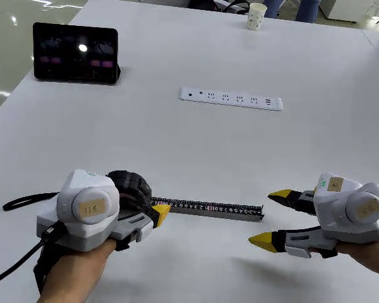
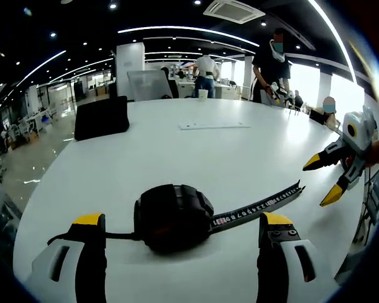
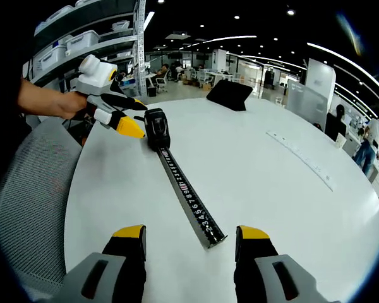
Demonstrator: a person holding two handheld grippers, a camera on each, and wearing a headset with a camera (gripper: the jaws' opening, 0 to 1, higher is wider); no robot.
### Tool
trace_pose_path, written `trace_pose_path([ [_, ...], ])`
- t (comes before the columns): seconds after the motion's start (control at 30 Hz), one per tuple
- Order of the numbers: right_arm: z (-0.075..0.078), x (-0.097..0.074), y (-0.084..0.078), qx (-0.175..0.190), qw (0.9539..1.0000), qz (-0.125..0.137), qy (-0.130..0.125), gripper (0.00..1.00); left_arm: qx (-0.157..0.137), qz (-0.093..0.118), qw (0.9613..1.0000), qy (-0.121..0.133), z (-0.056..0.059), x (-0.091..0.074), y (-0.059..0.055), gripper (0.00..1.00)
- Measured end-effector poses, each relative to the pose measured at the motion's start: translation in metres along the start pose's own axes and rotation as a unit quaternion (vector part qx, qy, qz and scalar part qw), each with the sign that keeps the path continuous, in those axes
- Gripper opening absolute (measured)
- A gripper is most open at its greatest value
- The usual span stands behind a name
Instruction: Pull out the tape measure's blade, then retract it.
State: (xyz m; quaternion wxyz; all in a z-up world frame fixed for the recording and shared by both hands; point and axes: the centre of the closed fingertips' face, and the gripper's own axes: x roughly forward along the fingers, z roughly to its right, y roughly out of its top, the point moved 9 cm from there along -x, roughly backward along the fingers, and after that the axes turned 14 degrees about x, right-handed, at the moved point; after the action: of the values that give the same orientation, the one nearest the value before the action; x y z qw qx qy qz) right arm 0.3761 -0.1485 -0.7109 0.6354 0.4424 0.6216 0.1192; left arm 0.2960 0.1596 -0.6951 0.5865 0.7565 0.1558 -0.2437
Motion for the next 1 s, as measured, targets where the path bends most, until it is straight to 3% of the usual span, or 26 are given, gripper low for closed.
trace_pose_path([
  [0.43, 0.015, 0.011, 0.002, -0.045, 0.9983, -0.032, 0.019, 0.43, -0.007, -0.010, 0.9998, 0.014, -0.003, 0.010, 0.000, 0.89],
  [0.67, 0.016, 0.016, 0.001, -0.078, 0.9949, -0.057, 0.032, 0.37, -0.010, -0.018, 0.9997, 0.011, -0.001, 0.015, -0.001, 0.82],
  [1.0, 0.026, 0.023, 0.000, -0.093, 0.9922, -0.072, 0.041, 0.27, -0.025, -0.029, 0.9992, 0.008, -0.002, 0.021, -0.005, 0.74],
])
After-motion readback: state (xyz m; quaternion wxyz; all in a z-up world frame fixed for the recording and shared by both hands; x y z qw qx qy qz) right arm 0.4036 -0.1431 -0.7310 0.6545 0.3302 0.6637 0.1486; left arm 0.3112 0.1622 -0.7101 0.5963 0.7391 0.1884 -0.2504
